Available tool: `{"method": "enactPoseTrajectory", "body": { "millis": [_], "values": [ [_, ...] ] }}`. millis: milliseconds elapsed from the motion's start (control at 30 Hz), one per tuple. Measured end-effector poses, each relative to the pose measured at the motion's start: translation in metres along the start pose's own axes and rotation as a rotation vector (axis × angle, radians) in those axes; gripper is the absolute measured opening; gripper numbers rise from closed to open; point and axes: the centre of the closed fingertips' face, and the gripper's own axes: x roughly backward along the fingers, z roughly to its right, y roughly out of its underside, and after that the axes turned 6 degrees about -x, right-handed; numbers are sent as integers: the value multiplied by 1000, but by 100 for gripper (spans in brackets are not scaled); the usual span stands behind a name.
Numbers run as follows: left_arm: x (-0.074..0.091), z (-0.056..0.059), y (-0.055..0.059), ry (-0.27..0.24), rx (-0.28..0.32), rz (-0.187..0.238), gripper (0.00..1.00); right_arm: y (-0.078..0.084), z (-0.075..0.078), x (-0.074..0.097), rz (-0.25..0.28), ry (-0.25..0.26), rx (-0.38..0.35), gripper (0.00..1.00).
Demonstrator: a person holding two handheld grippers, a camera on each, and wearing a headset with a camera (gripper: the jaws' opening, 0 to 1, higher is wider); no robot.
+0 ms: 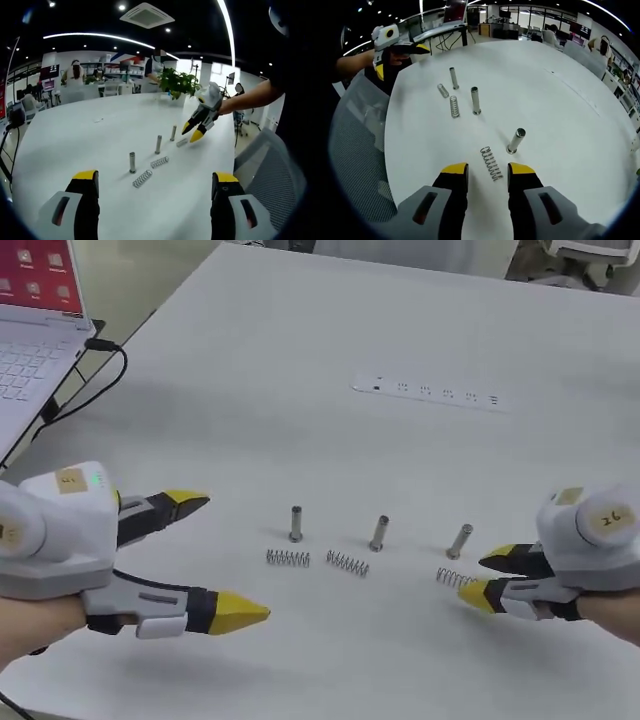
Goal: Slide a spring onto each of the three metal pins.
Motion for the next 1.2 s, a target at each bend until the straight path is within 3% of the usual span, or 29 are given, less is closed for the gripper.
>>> {"method": "enactPoseTrajectory", "body": {
  "millis": [467, 1200],
  "values": [
    [6, -1, 3, -13, 12, 1, 90, 9, -1, -8, -69, -17, 41, 25],
    [8, 2, 10, -11, 17, -12, 89, 11, -2, -12, -101, -27, 34, 19]
  ]
}}
